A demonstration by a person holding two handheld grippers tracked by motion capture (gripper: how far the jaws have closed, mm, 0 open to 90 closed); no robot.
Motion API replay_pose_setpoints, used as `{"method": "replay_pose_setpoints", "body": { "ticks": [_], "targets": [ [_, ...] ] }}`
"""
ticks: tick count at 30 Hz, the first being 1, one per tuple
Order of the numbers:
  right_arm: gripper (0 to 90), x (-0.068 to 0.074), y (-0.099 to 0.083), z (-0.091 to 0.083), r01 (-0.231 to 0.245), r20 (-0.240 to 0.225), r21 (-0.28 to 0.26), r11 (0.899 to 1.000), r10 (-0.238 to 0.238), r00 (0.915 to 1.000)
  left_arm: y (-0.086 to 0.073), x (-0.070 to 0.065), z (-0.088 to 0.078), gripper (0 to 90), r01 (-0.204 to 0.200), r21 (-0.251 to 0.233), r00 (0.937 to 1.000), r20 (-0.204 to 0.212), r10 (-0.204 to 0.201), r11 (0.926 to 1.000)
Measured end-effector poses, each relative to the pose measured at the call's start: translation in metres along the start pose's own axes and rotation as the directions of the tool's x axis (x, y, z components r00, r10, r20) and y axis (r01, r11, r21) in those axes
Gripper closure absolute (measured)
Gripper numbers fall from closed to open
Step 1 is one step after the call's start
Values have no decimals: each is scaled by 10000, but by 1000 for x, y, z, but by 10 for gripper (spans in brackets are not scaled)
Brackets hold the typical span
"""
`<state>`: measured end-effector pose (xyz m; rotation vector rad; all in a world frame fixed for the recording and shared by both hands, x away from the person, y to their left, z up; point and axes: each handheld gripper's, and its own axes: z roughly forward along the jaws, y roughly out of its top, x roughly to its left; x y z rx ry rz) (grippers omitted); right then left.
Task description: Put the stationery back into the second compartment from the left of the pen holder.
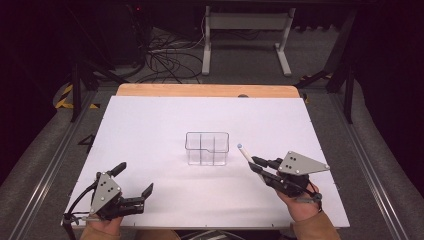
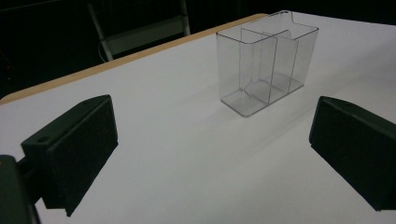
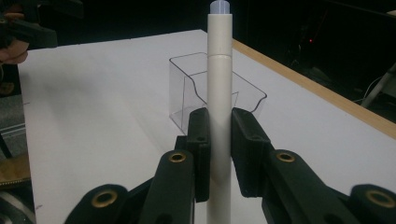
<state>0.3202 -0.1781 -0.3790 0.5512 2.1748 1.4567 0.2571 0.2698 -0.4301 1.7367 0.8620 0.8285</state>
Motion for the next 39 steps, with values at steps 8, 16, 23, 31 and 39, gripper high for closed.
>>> {"method": "replay_pose_setpoints", "body": {
  "ticks": [8,16,23,31,39],
  "targets": [
    [785,-3,-2,0,-286,114,-502,9983,292,9995,0,0,0,19,-8,-7,10000,-19,8,10000],
    [784,-4,-2,-1,-420,213,-654,9970,434,9988,0,0,1,19,21,6,10000,-6,-21,10000],
    [784,-7,3,2,-857,35,-762,9934,862,9963,0,0,1,19,49,10,10000,-4,-49,10000],
    [784,-12,22,12,-830,-30,-899,9925,831,9965,0,0,1,19,26,9,10000,-15,-26,10000],
    [784,-15,39,25,-512,-54,-1066,9930,509,9987,0,0,1,19,22,3,10000,-1,-22,10000]
  ]
}}
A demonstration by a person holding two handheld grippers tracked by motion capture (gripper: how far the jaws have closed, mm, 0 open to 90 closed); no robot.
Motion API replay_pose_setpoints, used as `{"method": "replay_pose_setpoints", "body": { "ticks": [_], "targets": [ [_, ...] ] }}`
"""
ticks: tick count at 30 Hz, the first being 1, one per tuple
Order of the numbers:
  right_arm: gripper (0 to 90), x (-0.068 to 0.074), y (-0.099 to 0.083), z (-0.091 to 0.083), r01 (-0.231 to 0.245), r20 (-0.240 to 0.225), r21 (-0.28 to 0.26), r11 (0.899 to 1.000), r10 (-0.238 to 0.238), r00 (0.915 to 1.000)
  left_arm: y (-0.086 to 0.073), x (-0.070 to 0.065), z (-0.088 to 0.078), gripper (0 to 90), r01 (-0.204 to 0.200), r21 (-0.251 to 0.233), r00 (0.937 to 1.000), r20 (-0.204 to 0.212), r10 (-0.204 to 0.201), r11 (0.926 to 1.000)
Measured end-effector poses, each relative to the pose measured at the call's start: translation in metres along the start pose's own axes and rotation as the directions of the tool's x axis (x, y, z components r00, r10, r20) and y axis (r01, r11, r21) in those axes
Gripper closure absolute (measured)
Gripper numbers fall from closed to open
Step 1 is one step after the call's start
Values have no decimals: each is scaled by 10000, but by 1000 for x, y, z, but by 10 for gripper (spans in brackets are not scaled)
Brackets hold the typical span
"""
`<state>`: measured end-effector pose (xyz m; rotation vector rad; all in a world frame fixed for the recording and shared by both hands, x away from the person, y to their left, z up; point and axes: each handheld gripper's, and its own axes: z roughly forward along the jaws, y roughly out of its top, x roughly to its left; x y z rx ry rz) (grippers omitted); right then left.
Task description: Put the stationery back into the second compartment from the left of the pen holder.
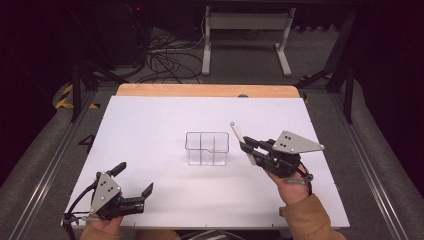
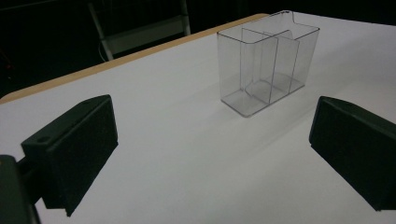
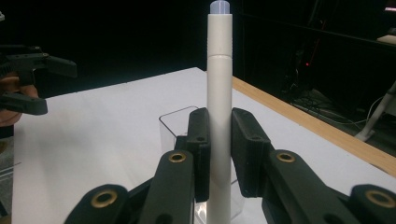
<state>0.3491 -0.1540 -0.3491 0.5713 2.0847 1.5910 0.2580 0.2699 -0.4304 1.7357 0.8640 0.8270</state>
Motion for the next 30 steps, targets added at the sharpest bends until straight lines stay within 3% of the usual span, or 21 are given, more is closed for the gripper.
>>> {"method": "replay_pose_setpoints", "body": {
  "ticks": [9,30],
  "targets": [
    [784,0,11,20,267,-127,-62,9996,-268,9996,0,0,0,19,16,8,10000,14,-16,10000],
    [783,-5,18,78,107,-551,-61,9999,-110,9984,0,1,0,19,-2,-3,10000,28,2,10000]
  ]
}}
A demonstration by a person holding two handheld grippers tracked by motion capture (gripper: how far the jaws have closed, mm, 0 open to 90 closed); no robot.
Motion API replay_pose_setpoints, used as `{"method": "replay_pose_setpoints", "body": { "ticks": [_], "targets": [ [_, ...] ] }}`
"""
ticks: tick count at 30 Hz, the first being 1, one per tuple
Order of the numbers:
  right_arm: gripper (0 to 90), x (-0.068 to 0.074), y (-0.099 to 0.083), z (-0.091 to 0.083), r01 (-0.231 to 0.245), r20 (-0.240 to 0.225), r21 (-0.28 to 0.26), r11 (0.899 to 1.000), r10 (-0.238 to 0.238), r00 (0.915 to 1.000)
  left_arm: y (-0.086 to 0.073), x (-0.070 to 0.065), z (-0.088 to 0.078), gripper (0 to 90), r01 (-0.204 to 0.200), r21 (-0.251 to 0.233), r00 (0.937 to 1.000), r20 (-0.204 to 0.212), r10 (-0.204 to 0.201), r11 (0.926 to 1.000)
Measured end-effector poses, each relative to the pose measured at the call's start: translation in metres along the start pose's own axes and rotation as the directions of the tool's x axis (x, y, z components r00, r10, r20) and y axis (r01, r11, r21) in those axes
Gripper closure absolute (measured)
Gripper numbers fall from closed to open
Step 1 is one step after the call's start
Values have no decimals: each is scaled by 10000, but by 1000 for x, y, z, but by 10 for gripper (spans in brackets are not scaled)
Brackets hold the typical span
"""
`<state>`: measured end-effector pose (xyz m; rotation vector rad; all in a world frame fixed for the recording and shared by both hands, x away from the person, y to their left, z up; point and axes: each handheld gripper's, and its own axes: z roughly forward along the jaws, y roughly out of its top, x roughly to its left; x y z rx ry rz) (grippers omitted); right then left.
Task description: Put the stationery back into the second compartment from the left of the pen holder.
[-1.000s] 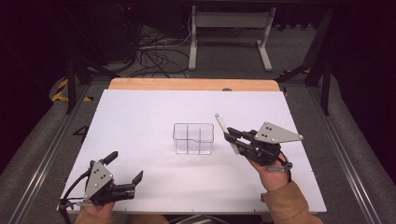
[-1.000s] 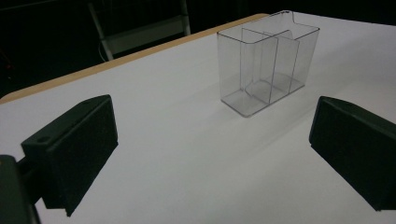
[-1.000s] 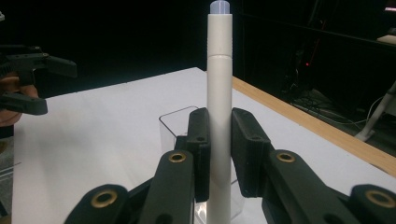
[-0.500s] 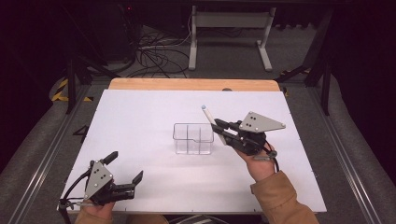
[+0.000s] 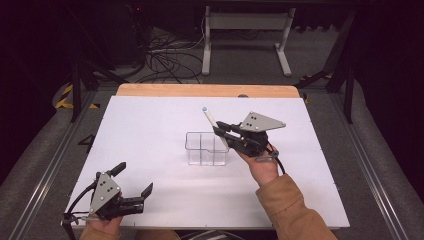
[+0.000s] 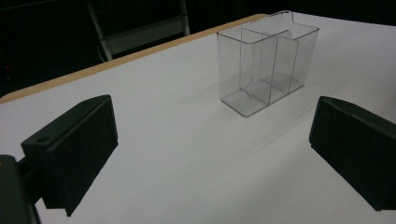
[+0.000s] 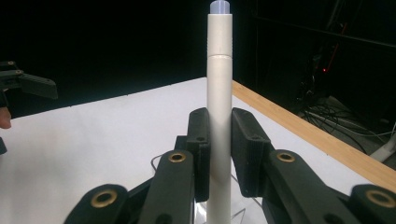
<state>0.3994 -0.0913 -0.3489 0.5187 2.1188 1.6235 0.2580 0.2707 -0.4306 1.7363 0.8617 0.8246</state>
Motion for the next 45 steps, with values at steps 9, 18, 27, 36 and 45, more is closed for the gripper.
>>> {"method": "replay_pose_setpoints", "body": {
  "ticks": [9,18,27,36,45],
  "targets": [
    [784,2,-1,18,159,-91,-66,9999,-160,9998,0,0,0,20,-1,5,10000,9,1,10000],
    [783,2,-4,36,272,-148,-68,9996,-273,9995,0,0,0,20,-4,0,10000,7,4,10000],
    [784,4,-9,50,240,-317,-148,9996,-244,9992,0,0,0,20,-3,30,10000,19,3,10000],
    [783,5,-13,60,25,-421,-148,9999,-31,9991,-1,1,0,20,18,23,10000,65,-18,10000],
    [783,0,-22,64,-398,-362,111,9991,402,9985,-1,1,0,20,35,14,10000,49,-35,10000]
  ]
}}
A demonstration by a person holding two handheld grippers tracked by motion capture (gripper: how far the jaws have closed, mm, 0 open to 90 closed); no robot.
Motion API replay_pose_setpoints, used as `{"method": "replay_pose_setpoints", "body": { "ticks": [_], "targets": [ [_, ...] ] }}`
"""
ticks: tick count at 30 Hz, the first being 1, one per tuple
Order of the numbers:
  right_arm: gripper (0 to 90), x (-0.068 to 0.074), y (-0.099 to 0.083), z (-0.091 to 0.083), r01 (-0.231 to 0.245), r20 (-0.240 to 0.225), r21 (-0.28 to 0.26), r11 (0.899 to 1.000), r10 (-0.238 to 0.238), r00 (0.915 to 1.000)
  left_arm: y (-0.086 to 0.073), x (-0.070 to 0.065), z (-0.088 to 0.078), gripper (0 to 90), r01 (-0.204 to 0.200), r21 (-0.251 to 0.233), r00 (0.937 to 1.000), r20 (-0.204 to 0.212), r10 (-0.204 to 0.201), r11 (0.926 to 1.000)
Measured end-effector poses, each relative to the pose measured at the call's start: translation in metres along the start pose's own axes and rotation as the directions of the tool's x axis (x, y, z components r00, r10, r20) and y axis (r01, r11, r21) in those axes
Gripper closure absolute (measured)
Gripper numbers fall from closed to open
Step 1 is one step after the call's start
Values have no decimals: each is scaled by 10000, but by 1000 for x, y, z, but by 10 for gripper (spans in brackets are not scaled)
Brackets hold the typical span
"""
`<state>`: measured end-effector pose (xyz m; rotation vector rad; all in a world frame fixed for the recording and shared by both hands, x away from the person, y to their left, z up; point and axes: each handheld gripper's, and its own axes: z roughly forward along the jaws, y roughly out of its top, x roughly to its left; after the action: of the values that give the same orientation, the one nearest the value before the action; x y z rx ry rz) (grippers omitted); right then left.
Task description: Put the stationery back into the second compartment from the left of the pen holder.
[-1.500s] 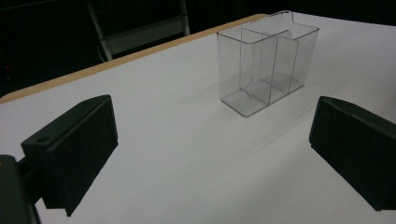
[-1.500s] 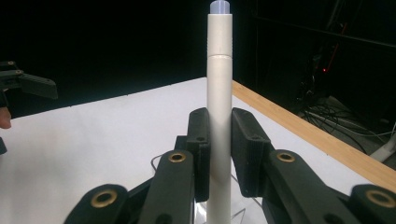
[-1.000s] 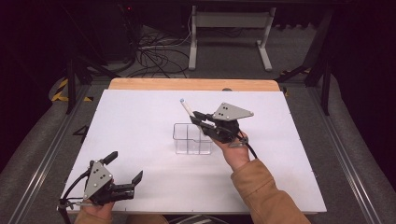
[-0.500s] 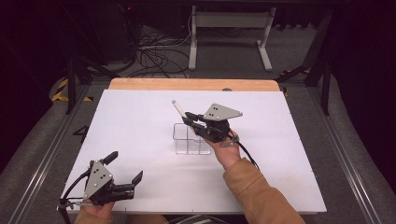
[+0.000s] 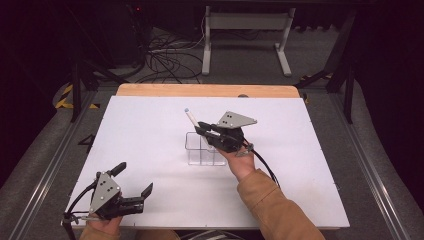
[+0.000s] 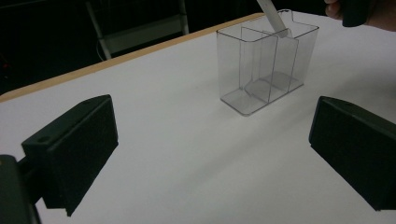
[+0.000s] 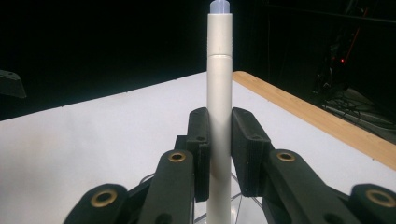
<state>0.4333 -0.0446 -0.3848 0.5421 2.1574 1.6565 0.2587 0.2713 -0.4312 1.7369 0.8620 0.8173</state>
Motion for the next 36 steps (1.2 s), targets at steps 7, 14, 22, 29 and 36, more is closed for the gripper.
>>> {"method": "replay_pose_setpoints", "body": {
  "ticks": [7,14,22,29,36],
  "targets": [
    [783,-3,-10,3,-415,-11,151,9990,415,9991,0,0,0,21,-24,11,10000,4,24,10000],
    [781,-3,-18,3,-424,23,437,9981,424,9991,0,0,0,21,-22,22,10000,-8,22,10000],
    [778,-2,-25,-2,-274,35,716,9971,272,9996,0,0,0,21,20,33,10000,-19,-20,10000],
    [777,-1,-30,-6,-35,76,1030,9947,27,10000,0,0,0,21,-10,39,10000,-45,10,10000],
    [556,0,-28,-9,-255,195,1230,9921,233,9995,0,0,0,21,1,49,10000,-36,0,10000]
  ]
}}
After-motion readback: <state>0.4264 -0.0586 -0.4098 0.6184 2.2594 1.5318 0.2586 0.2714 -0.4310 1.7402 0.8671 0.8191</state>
